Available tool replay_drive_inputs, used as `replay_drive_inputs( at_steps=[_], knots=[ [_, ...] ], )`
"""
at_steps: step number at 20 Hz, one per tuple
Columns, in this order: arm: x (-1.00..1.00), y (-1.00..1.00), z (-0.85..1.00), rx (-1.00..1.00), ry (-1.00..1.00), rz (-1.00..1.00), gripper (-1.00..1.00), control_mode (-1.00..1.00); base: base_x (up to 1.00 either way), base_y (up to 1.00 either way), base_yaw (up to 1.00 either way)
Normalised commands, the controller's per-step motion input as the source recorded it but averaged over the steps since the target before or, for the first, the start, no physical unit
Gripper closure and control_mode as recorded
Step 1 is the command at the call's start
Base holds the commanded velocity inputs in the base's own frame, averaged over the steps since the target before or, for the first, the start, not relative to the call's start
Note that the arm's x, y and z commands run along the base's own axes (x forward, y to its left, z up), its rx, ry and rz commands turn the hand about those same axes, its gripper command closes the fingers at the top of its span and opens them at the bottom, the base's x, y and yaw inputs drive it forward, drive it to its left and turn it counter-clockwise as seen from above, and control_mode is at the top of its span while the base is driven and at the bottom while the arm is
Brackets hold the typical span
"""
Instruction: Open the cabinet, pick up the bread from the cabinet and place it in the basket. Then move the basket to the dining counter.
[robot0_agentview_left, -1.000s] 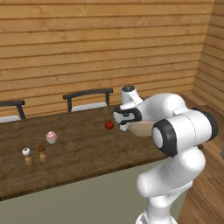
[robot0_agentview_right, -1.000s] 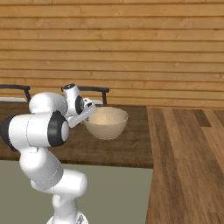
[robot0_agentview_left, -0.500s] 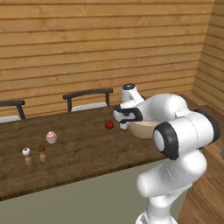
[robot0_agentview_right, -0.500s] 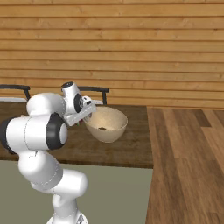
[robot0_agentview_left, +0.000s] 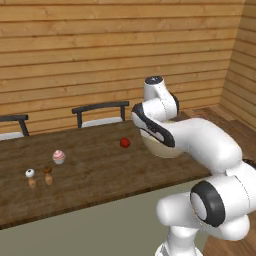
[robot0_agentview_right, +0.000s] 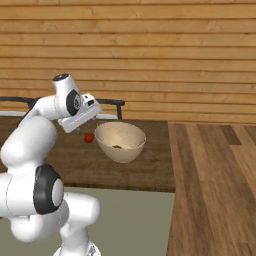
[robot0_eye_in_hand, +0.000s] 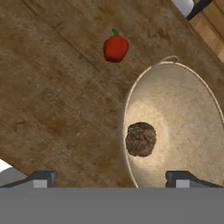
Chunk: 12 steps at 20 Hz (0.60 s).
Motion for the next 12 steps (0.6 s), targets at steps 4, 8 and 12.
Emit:
replay_drive_inputs(
  at_steps=[4,8,12],
  knots=[
    [-1.0,0.0,1.0,0.06,-0.14,-0.05,-1.0,-1.0,0.0,0.0,0.0],
    [-1.0,0.0,1.0,0.09,-0.18,-0.06,-1.0,-1.0,0.0,0.0,0.0],
    [-1.0,0.0,0.81,0.19,-0.06,-0.03,-1.0,-1.0,0.0,0.0,0.0]
  ],
)
